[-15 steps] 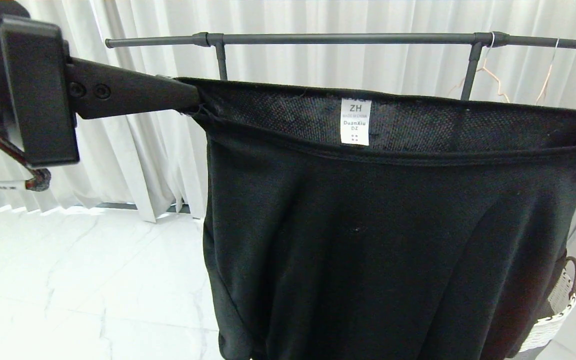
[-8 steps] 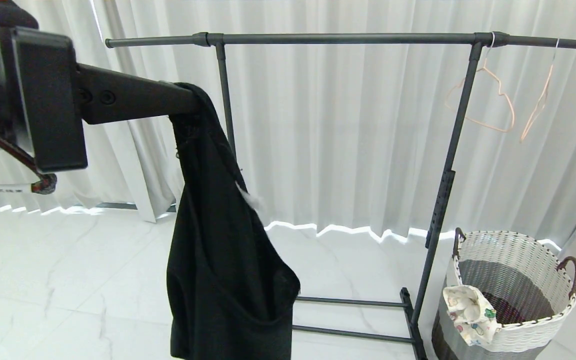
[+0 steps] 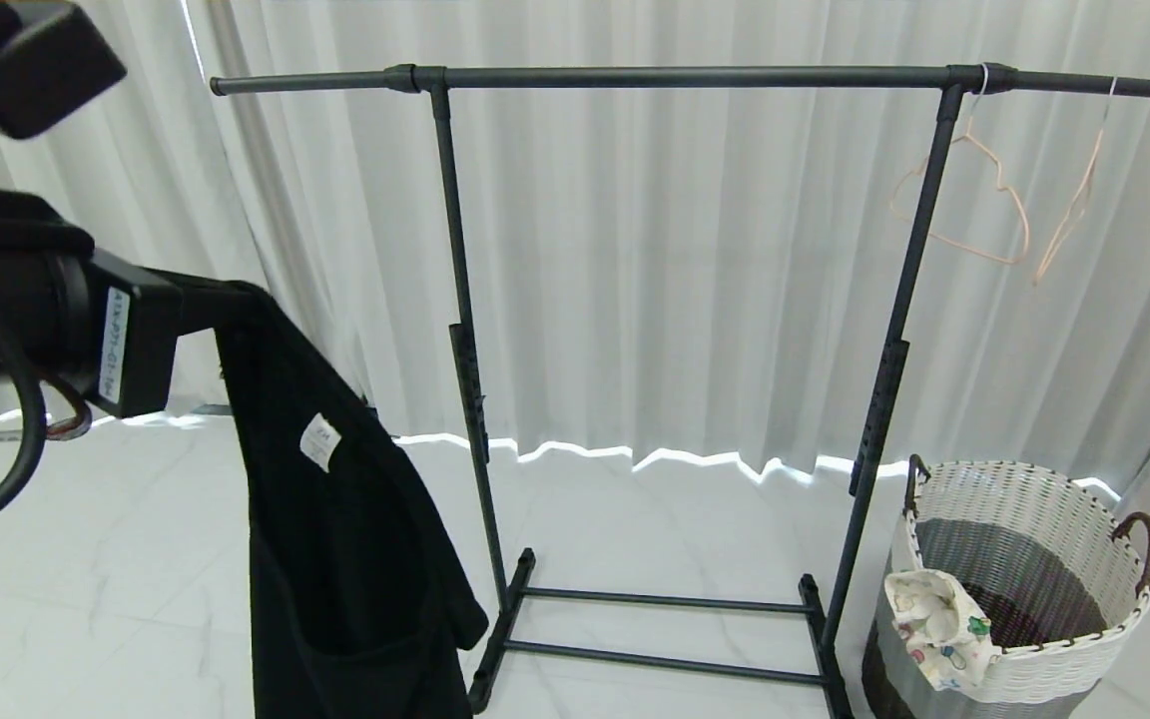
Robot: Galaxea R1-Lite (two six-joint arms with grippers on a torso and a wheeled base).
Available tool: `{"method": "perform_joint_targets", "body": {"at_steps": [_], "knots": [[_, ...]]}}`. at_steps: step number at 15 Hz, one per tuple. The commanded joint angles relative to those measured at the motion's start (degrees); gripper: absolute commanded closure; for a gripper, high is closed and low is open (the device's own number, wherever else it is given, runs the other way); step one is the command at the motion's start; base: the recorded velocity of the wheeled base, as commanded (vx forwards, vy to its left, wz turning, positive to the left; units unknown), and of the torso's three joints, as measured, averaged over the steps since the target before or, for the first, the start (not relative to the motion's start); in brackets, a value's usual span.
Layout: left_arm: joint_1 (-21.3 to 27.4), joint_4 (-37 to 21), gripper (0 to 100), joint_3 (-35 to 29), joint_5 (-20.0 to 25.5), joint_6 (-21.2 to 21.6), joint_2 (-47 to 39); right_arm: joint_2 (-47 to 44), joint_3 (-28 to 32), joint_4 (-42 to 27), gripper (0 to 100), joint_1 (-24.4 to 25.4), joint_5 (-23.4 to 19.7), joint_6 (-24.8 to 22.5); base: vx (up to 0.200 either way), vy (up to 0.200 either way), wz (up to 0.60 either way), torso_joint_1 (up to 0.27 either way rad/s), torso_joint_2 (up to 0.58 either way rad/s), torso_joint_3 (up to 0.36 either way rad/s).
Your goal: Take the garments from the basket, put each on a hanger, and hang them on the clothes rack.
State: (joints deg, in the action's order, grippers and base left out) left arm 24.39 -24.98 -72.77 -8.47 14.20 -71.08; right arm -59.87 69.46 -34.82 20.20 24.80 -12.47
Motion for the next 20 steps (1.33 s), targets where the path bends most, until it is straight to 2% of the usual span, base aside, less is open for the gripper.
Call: {"method": "perform_joint_targets", "body": {"at_steps": [1, 5, 8, 12, 15, 20], "knots": [[-4.7, 0.1, 100, 4.6, -0.1, 0.9, 3.3, 1.4, -3.5, -0.3, 0, -7.5, 0.7, -3.9, 0.000, 0.000, 0.00, 0.000, 0.00, 0.000], [-4.8, 0.1, 100, 8.5, -0.1, 1.0, 6.3, 1.4, -3.6, 1.0, 0, -8.6, 1.1, -4.9, 0.000, 0.000, 0.00, 0.000, 0.00, 0.000], [-4.8, 0.1, 100, 8.5, -0.1, 1.2, 6.0, 1.8, -3.9, 1.2, 0, -8.6, 4.6, -4.9, 0.000, 0.000, 0.00, 0.000, 0.00, 0.000], [-5.6, 0.2, 100, 10.5, -0.6, 1.2, 6.8, 4.0, -7.4, 3.9, 0, -8.6, 4.6, -4.8, 0.000, 0.000, 0.00, 0.000, 0.00, 0.000], [-6.6, 0.1, 100, 11.2, -0.9, 1.3, 7.3, 3.5, -7.6, 4.9, 0, -8.6, 4.3, -4.8, 0.000, 0.000, 0.00, 0.011, -0.04, -0.032], [-6.6, 0.1, 100, 13.0, -1.9, 2.7, 9.9, 1.1, -7.6, 9.9, 0, -8.6, 2.9, -3.6, 0.000, 0.000, 0.00, 0.119, -0.37, -0.253]]}}
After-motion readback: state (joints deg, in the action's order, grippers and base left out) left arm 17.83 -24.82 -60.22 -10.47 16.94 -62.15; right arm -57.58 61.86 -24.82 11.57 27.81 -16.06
